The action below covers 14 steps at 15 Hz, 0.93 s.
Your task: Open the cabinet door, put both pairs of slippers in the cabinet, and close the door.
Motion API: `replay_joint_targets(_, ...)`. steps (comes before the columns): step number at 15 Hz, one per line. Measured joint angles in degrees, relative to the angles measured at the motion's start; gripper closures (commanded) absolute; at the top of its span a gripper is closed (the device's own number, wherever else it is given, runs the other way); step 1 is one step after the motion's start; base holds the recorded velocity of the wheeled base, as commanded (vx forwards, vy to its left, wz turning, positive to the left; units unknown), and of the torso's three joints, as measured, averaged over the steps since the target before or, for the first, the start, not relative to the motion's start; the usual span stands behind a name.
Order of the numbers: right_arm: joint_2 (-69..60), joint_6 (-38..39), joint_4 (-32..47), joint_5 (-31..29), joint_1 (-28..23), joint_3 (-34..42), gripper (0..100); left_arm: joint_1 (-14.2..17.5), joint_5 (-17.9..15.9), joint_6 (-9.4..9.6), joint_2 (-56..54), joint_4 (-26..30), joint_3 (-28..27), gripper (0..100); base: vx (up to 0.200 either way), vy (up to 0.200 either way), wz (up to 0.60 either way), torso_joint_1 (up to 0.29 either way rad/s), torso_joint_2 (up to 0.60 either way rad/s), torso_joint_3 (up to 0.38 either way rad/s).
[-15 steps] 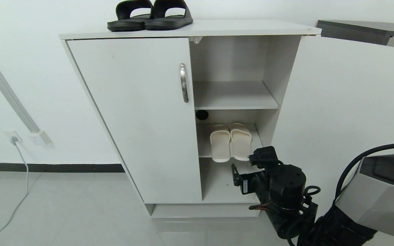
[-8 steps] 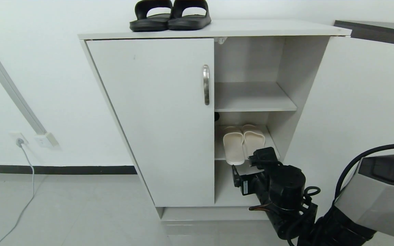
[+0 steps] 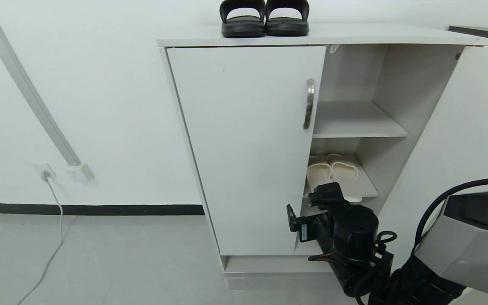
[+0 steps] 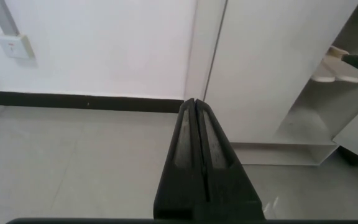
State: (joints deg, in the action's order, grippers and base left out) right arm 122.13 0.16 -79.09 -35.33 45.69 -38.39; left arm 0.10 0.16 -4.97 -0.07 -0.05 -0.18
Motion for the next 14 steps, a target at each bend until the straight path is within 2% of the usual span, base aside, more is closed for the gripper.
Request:
replay_joint_targets(2, 0.0, 0.0, -0.2, 0.0, 0.0, 0.0, 0, 0.0, 0.0, 0.00, 0.0, 0.0, 0.0, 100, 0.000, 0.200, 0.00, 0.002, 0.00, 0.000)
replay_joint_targets(14, 0.0, -1.8, -2.3, 0.5, -0.5, 0.6, 0, 0.0, 0.1, -0.15, 0.0, 0.0, 0.0, 100, 0.000, 0.000, 0.00, 0.000, 0.00, 0.000)
